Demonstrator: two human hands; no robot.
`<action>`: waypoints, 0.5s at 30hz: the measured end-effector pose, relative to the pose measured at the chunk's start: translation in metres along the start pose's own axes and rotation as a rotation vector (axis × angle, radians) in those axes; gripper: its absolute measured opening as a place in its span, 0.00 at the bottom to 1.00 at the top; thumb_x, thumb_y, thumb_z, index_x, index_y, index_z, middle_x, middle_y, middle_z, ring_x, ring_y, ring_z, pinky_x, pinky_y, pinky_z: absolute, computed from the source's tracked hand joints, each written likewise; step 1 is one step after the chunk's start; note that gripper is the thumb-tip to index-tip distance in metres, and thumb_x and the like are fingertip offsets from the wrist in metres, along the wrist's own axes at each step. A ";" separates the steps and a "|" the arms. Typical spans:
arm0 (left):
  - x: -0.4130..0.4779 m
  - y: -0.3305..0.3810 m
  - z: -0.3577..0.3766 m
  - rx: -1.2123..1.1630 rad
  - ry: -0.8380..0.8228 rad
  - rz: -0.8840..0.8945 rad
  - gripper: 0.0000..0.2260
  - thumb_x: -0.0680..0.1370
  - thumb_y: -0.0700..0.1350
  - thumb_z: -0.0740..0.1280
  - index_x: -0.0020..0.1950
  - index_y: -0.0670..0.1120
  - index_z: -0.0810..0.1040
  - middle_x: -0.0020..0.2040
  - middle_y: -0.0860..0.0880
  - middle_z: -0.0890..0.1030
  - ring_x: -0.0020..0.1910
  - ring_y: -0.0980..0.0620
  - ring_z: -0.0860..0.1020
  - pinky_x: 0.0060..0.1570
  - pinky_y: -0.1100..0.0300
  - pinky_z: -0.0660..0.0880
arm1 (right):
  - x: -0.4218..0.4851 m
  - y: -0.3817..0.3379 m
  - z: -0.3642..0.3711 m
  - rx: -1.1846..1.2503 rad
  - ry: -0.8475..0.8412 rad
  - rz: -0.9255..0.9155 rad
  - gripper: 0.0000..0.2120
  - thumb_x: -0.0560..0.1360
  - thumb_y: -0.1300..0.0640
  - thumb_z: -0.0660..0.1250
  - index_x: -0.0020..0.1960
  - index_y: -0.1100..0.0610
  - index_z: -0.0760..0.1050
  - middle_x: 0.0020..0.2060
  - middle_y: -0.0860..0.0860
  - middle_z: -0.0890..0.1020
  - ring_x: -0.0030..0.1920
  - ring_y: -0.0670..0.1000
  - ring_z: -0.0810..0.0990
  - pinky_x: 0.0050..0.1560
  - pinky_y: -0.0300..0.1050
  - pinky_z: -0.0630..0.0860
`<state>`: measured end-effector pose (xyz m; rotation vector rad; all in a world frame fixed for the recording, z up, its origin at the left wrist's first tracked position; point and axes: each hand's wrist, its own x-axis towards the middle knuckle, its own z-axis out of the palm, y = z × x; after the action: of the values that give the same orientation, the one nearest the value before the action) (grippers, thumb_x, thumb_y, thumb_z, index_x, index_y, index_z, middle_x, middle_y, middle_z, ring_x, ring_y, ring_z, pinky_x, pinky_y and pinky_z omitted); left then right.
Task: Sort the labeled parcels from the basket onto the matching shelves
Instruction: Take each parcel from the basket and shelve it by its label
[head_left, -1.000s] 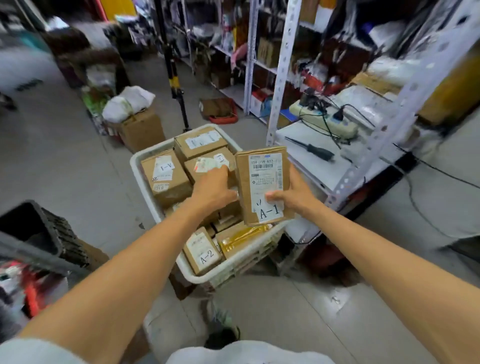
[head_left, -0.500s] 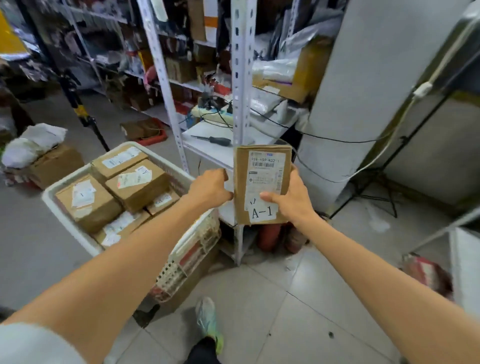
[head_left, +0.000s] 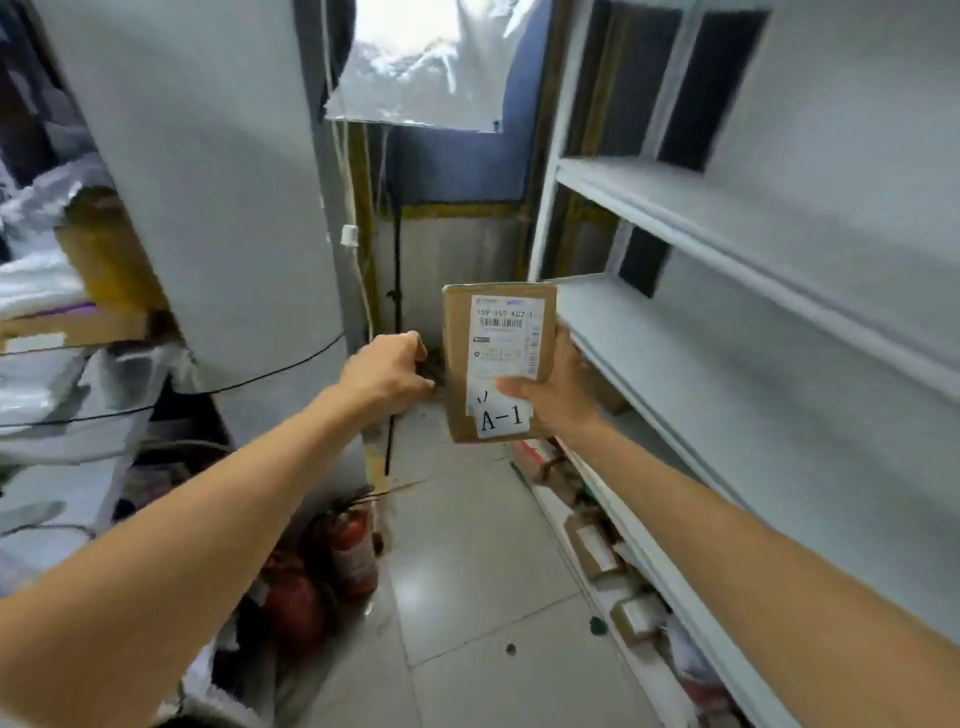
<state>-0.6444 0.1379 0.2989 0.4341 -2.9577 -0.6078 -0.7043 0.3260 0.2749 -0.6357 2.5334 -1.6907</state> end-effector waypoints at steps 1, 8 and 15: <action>0.011 0.018 0.002 0.008 -0.011 0.061 0.18 0.72 0.50 0.72 0.59 0.46 0.74 0.56 0.45 0.79 0.52 0.44 0.77 0.48 0.53 0.75 | -0.001 0.002 -0.017 -0.017 0.060 0.019 0.37 0.69 0.64 0.74 0.72 0.55 0.60 0.67 0.51 0.73 0.67 0.51 0.72 0.65 0.51 0.71; 0.046 0.141 0.039 0.038 -0.108 0.460 0.17 0.73 0.48 0.71 0.60 0.47 0.75 0.56 0.43 0.79 0.52 0.42 0.78 0.46 0.54 0.73 | -0.053 0.027 -0.128 -0.094 0.509 0.176 0.38 0.67 0.64 0.76 0.71 0.54 0.61 0.63 0.50 0.76 0.63 0.51 0.75 0.54 0.37 0.71; 0.008 0.249 0.089 -0.033 -0.284 0.825 0.21 0.74 0.49 0.71 0.65 0.48 0.72 0.60 0.47 0.79 0.54 0.45 0.78 0.53 0.54 0.75 | -0.150 0.037 -0.203 -0.158 0.912 0.331 0.37 0.67 0.67 0.75 0.70 0.55 0.61 0.60 0.50 0.78 0.58 0.48 0.76 0.43 0.25 0.70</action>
<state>-0.7292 0.3881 0.3168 -0.9055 -2.9645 -0.6232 -0.6281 0.5683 0.2956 0.7135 3.0630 -1.9363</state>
